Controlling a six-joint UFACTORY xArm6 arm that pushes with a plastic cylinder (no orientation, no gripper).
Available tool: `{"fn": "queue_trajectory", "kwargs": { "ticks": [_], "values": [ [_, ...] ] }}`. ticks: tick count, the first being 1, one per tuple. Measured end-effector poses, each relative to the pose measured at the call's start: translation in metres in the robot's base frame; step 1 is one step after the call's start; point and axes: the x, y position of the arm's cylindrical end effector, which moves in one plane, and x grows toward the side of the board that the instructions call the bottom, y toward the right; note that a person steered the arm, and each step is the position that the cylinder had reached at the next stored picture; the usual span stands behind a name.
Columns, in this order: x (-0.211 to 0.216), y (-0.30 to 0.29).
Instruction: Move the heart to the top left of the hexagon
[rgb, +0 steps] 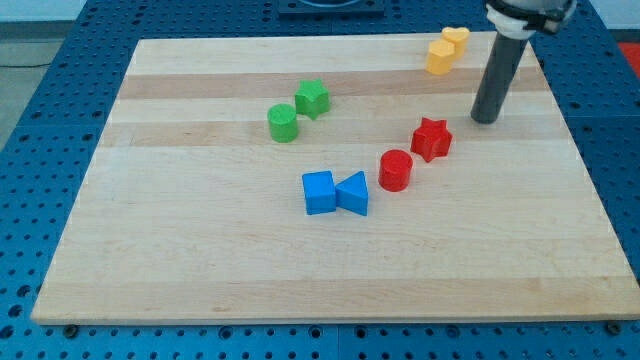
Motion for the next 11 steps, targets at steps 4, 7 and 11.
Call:
{"fn": "queue_trajectory", "kwargs": {
  "ticks": [4,7,11],
  "values": [
    [-0.083,0.014],
    [-0.151,-0.011],
    [-0.07,-0.026]
  ]
}}
